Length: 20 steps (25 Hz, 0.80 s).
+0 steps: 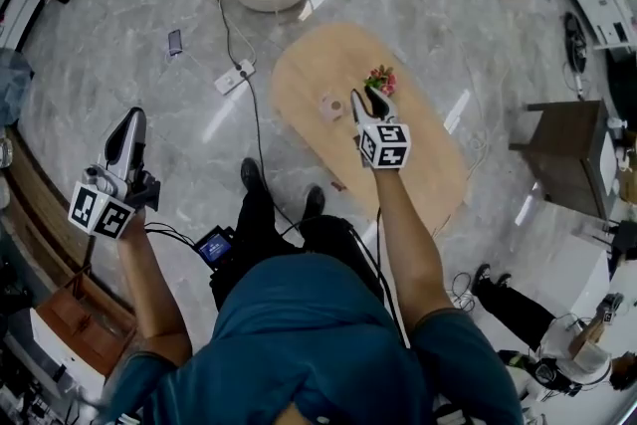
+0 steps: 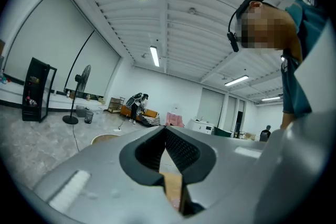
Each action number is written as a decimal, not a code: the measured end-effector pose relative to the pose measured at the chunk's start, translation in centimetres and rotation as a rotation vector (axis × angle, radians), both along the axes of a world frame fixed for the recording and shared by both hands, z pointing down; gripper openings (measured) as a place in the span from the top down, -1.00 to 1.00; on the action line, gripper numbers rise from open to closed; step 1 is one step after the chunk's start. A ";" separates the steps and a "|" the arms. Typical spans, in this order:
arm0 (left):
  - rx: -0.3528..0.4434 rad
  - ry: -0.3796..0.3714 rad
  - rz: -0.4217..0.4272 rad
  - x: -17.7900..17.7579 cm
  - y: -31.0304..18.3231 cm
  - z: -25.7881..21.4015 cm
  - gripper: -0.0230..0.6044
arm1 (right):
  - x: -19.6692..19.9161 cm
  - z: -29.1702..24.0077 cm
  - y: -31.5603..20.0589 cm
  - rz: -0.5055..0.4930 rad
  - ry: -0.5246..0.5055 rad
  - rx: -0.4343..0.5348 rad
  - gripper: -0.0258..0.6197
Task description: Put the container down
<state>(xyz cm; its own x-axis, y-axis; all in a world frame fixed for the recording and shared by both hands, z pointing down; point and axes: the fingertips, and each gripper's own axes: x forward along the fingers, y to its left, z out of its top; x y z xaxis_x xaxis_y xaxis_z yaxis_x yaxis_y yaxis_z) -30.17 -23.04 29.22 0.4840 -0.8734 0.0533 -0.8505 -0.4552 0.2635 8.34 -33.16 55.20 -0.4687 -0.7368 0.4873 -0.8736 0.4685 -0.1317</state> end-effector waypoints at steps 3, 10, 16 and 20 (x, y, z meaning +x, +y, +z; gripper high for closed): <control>0.016 -0.005 -0.012 0.1 1.1 -1.7 0.94 | -0.5 -4.9 1.2 -0.023 -0.057 0.034 0.75; 0.054 -0.032 -0.032 0.3 3.4 -5.9 0.94 | -1.6 -17.6 3.8 -0.119 -0.182 0.109 0.83; 0.081 -0.048 -0.052 -0.4 5.8 -7.5 0.94 | -2.2 -28.6 7.5 -0.180 -0.228 0.237 0.89; 0.074 -0.042 -0.069 -0.3 7.1 -7.6 0.94 | -2.4 -32.6 9.5 -0.204 -0.170 0.316 0.90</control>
<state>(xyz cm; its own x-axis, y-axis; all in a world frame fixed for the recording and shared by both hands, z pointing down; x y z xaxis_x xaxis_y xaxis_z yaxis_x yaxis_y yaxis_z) -30.52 -15.97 21.67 0.4209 -0.9071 0.0060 -0.8902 -0.4118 0.1949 5.93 -23.62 22.55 -0.6750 -0.7213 0.1551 -0.7367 0.6705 -0.0880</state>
